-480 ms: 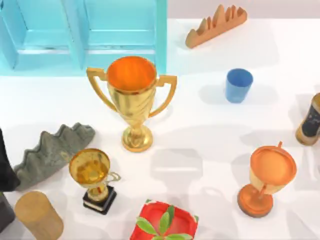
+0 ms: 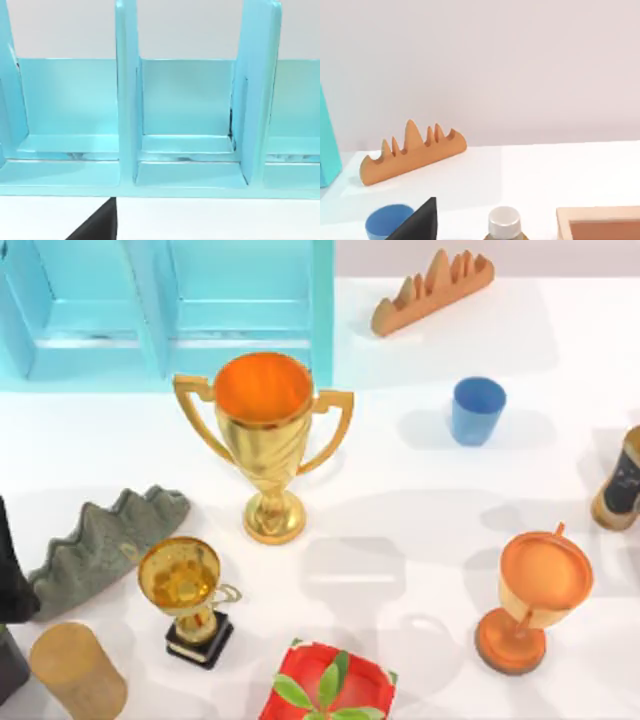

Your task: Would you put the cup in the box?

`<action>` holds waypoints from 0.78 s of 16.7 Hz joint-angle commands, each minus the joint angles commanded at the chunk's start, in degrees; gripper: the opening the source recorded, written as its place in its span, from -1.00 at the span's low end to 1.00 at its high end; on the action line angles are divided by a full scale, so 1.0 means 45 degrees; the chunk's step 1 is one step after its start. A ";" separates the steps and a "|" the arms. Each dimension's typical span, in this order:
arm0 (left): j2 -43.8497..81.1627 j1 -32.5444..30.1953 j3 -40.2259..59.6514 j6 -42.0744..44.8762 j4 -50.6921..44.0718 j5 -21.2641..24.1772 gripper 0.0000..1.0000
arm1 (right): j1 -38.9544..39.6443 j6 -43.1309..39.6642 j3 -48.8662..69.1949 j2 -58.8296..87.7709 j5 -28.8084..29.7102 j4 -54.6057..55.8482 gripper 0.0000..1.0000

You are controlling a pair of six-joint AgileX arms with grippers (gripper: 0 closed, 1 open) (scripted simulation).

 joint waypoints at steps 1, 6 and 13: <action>0.0000 0.0000 0.0000 0.0000 0.0000 0.0000 1.00 | 0.0217 0.0266 0.0850 0.0675 0.0092 -0.0317 1.00; 0.0000 0.0000 0.0000 0.0000 0.0000 0.0000 1.00 | 0.1447 0.1706 0.6213 0.5324 0.0635 -0.2700 1.00; 0.0000 0.0000 0.0000 0.0000 0.0000 0.0000 1.00 | 0.3037 0.3286 1.5108 1.4307 0.1195 -0.7814 1.00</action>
